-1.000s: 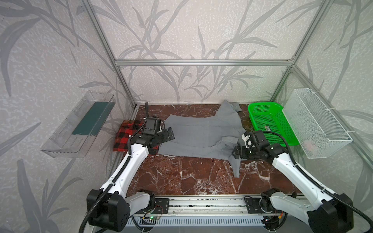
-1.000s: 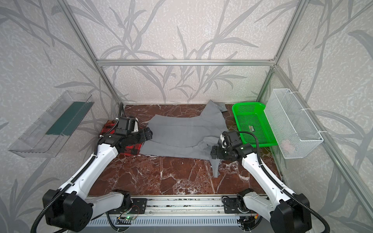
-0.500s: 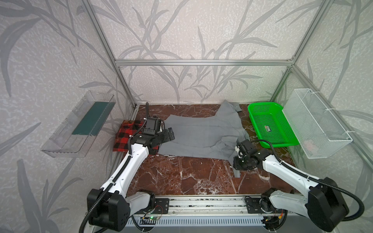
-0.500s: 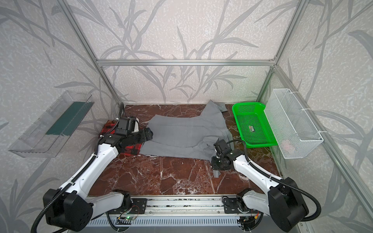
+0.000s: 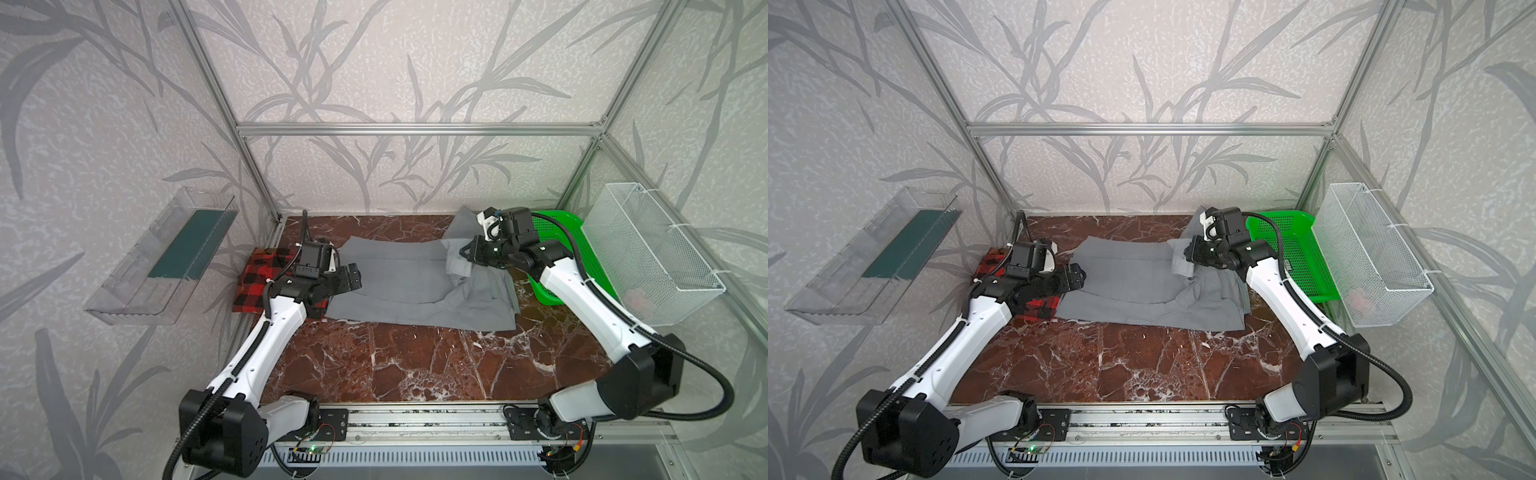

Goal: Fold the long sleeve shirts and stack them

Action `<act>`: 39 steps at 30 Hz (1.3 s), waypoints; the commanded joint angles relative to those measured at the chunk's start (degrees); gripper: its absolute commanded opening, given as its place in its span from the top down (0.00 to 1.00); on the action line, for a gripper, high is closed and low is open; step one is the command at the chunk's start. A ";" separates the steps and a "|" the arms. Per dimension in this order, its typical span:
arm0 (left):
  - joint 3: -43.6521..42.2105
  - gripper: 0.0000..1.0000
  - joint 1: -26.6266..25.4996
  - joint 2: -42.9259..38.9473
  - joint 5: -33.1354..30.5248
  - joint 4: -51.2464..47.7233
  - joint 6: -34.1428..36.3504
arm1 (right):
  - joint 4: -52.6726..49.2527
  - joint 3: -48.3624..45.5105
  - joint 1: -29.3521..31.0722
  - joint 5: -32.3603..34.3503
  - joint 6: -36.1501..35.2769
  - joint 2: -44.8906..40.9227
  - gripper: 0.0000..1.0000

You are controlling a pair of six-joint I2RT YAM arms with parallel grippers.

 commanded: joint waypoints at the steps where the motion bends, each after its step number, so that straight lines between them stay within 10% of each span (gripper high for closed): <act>1: -0.51 0.02 -1.13 -1.93 4.77 3.39 4.18 | 4.04 1.27 -2.88 -8.47 7.07 5.93 1.00; 8: -3.78 0.08 -10.14 -4.83 12.06 24.44 14.60 | 11.19 0.76 -3.53 -9.31 11.44 8.93 1.00; 13: 7.60 0.09 -14.97 7.97 22.14 22.27 18.51 | 17.60 -3.42 -3.88 -10.77 15.23 8.19 1.00; 27: -3.99 0.01 -26.72 20.74 6.79 64.97 -33.27 | 55.52 -22.47 -5.47 -13.23 33.10 3.78 1.00; 39: -10.05 0.04 -29.38 28.53 -5.67 85.07 -48.05 | 71.54 -29.49 -5.72 -13.28 40.89 4.63 1.00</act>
